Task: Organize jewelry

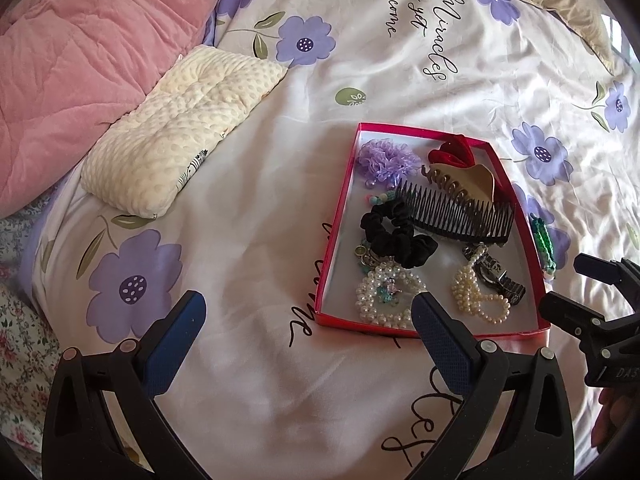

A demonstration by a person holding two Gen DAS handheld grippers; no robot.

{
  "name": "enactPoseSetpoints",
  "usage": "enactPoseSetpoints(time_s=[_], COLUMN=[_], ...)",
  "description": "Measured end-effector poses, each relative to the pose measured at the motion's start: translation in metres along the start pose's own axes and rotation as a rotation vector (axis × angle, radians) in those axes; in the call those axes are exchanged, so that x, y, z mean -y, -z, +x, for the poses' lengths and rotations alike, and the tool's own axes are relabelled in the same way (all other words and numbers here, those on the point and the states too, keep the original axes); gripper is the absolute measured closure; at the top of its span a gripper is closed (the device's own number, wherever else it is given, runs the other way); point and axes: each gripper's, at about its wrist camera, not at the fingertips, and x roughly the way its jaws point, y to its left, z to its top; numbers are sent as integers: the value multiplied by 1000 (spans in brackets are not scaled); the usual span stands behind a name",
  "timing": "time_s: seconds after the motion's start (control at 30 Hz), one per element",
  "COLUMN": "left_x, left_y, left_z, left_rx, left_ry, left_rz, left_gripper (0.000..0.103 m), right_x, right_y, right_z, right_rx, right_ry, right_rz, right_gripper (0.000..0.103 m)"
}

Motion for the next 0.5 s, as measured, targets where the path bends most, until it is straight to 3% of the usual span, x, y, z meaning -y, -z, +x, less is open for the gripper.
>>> enactPoseSetpoints(time_s=[0.5], left_x=[1], left_y=[2], left_z=[-11], left_rx=[32], left_ry=[-10], left_rz=[10], left_gripper=[0], right_x=[2], right_y=[1], right_z=[-6], right_rx=[14], right_ry=[-3], right_rz=[14], right_gripper=[4])
